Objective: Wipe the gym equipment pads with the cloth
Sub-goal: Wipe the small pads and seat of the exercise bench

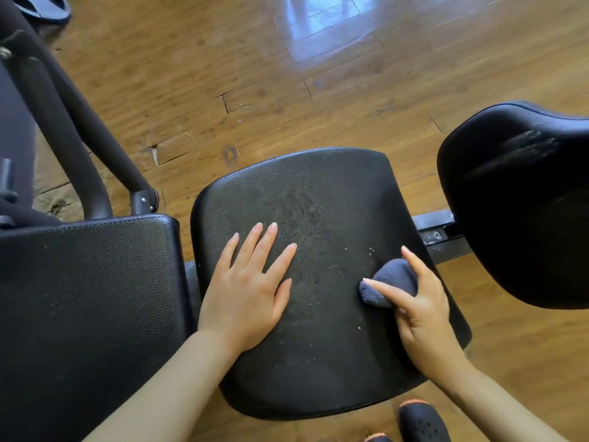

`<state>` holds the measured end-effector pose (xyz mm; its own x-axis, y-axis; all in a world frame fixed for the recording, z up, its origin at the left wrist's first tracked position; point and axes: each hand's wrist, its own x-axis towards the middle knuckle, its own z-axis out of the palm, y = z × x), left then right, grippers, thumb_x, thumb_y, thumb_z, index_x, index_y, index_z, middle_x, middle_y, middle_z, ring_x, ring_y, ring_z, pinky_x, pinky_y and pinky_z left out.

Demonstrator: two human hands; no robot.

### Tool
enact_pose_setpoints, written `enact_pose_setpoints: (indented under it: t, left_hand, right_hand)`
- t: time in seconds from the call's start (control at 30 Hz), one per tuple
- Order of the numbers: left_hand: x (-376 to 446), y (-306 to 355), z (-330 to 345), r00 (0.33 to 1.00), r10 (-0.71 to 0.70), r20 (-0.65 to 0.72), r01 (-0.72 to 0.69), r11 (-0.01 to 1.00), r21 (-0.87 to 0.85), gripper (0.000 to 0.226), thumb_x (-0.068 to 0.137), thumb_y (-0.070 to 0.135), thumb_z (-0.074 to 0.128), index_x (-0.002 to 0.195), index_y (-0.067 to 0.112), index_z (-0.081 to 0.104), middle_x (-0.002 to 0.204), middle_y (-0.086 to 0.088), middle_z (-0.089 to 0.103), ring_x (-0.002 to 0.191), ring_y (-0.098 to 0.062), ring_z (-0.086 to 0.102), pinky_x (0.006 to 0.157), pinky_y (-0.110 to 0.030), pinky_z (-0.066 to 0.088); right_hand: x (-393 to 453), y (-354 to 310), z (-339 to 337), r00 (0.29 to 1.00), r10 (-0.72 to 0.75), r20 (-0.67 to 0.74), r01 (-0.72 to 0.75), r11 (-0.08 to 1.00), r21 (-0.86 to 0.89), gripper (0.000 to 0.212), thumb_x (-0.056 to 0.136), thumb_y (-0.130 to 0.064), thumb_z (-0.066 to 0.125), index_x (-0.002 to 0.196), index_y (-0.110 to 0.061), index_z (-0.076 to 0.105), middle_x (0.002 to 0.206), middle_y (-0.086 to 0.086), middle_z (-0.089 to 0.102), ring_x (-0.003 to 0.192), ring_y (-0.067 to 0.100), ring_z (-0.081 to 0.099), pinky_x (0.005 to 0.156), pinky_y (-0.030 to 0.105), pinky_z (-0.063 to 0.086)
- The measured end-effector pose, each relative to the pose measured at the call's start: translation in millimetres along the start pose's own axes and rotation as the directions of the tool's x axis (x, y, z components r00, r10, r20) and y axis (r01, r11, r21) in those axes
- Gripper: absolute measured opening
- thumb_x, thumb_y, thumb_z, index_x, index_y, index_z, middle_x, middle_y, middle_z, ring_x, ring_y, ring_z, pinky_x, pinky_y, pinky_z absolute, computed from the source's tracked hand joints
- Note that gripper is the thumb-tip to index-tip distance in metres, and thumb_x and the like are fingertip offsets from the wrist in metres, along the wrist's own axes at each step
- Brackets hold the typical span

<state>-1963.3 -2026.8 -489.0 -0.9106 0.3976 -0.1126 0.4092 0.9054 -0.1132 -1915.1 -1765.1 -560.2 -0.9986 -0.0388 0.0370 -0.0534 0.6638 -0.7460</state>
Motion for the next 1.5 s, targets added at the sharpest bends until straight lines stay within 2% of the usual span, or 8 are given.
enact_pose_setpoints:
  t: [0.17,0.33,0.43,0.6,0.77,0.93,1.33,1.5]
  left_hand:
    - [-0.3,1.1,-1.3,1.0,0.003,-0.008,-0.003,1.0,-0.001,0.049,0.094,0.039,0.039,0.138,0.024,0.053,0.151,-0.013,0.039,0.141,-0.031,0.034,0.114,-0.05,0.025]
    - [0.6,0.0,0.8,1.0,0.006,-0.013,-0.006,1.0,0.015,0.05,0.094,0.039,0.038,0.139,0.023,0.052,0.151,-0.014,0.04,0.141,-0.031,0.034,0.113,-0.051,0.025]
    - [1.2,3.1,1.6,1.0,-0.015,-0.01,0.015,1.0,0.013,0.05,0.092,0.037,0.037,0.137,0.022,0.055,0.15,-0.015,0.041,0.14,-0.033,0.036,0.113,-0.051,0.025]
    - [3.1,22.1,4.2,0.992,-0.123,0.0,0.123,0.992,0.009,0.052,0.092,0.037,0.035,0.14,0.023,0.051,0.153,-0.016,0.034,0.142,-0.035,0.03,0.114,-0.053,0.022]
    - [3.3,23.1,6.5,0.993,-0.119,-0.009,0.119,0.993,0.022,0.053,0.092,0.037,0.035,0.141,0.023,0.049,0.154,-0.016,0.032,0.143,-0.035,0.028,0.114,-0.055,0.023]
    - [4.6,23.3,8.8,0.993,-0.12,-0.007,0.121,0.992,0.035,0.053,0.092,0.037,0.038,0.142,0.024,0.048,0.155,-0.016,0.031,0.144,-0.035,0.027,0.114,-0.054,0.022]
    - [4.4,23.7,6.6,0.991,-0.13,-0.001,0.13,0.991,0.037,0.054,0.092,0.037,0.038,0.144,0.025,0.045,0.157,-0.014,0.028,0.146,-0.033,0.024,0.115,-0.053,0.022]
    - [3.0,22.7,6.4,0.992,-0.129,0.001,0.129,0.99,0.048,0.054,0.092,0.036,0.041,0.144,0.024,0.046,0.156,-0.015,0.029,0.145,-0.033,0.025,0.115,-0.053,0.022]
  right_hand:
    - [22.6,-22.1,-0.2,0.988,0.14,0.064,-0.153,0.941,0.301,0.038,0.08,-0.032,0.038,0.094,-0.032,0.073,0.132,-0.013,0.047,0.125,0.0,0.036,0.107,0.012,0.02]
    - [34.1,-30.0,3.9,0.969,0.243,-0.036,-0.225,0.939,0.261,0.051,0.09,-0.015,0.055,0.139,-0.018,0.044,0.138,0.002,0.045,0.125,-0.001,0.041,0.109,0.013,0.025]
    - [14.0,-31.2,3.0,0.959,0.262,0.108,-0.265,0.964,0.019,0.067,0.077,-0.024,0.039,0.144,-0.014,0.04,0.153,0.0,0.032,0.139,0.001,0.015,0.115,0.018,0.001]
    - [-10.7,-44.6,3.6,0.897,0.443,0.009,-0.443,0.896,0.03,0.054,0.096,-0.034,0.051,0.146,-0.016,0.037,0.156,0.005,0.026,0.144,0.017,0.02,0.11,0.021,0.013]
    - [4.4,-43.0,24.5,0.945,0.326,0.03,-0.327,0.945,0.033,0.065,0.094,-0.027,0.057,0.149,-0.01,0.026,0.158,0.001,0.021,0.146,0.013,0.014,0.107,0.008,0.002]
    - [47.4,-28.9,28.9,0.971,0.238,-0.024,-0.239,0.965,-0.112,0.06,0.089,-0.042,0.047,0.139,-0.008,0.047,0.153,0.009,0.033,0.145,0.025,0.021,0.117,0.035,0.014]
    - [73.6,-30.1,40.7,0.977,0.211,0.026,-0.212,0.977,0.03,0.055,0.093,-0.009,0.052,0.143,0.004,0.034,0.153,0.014,0.027,0.145,0.025,0.019,0.116,0.021,0.006]
    - [6.1,-31.3,28.2,0.997,0.056,0.045,-0.053,0.996,-0.077,0.057,0.093,-0.026,0.044,0.146,-0.009,0.034,0.158,-0.004,0.022,0.146,0.011,0.014,0.117,0.019,0.003]
